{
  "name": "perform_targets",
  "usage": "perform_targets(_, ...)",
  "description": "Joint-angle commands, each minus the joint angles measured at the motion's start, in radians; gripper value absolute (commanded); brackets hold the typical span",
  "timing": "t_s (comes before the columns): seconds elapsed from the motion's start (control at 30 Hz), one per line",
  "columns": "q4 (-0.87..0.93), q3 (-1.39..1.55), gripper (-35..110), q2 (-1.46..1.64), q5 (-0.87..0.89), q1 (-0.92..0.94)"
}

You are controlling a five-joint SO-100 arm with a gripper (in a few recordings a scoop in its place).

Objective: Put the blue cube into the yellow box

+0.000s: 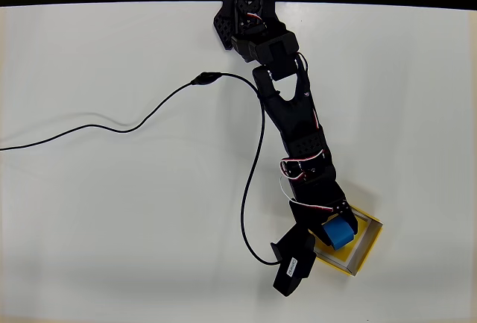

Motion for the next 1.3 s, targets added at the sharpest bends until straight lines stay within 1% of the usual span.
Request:
perform_targets(0.0,-0.015,-0.078,29,0.049,-0.014,-0.003)
perform_targets(0.17,-0.012,-0.078,34,0.055,-0.026,0.005)
perform_targets(0.33,-0.055,-0.083,35,0.107,-0.066,0.028)
perform_targets(0.43,-0.052,-0.143,34,0.161,-0.095,0.055)
perform_targets(0.57,0.017,-0.232,30,0.247,-0.161,0.098)
perform_targets(0.63,0.032,-0.232,26,0.299,-0.187,0.126)
perform_targets(0.73,0.103,-0.198,21,0.394,-0.199,0.173)
perform_targets(0.87,0.173,-0.063,14,0.557,-0.192,0.232)
perform_targets(1.0,0.189,0.176,7,0.759,-0.219,0.265)
perform_targets(1.13,0.219,0.413,3,0.966,-0.224,0.281)
perform_targets(1.27,0.31,0.612,0,1.166,-0.23,0.299)
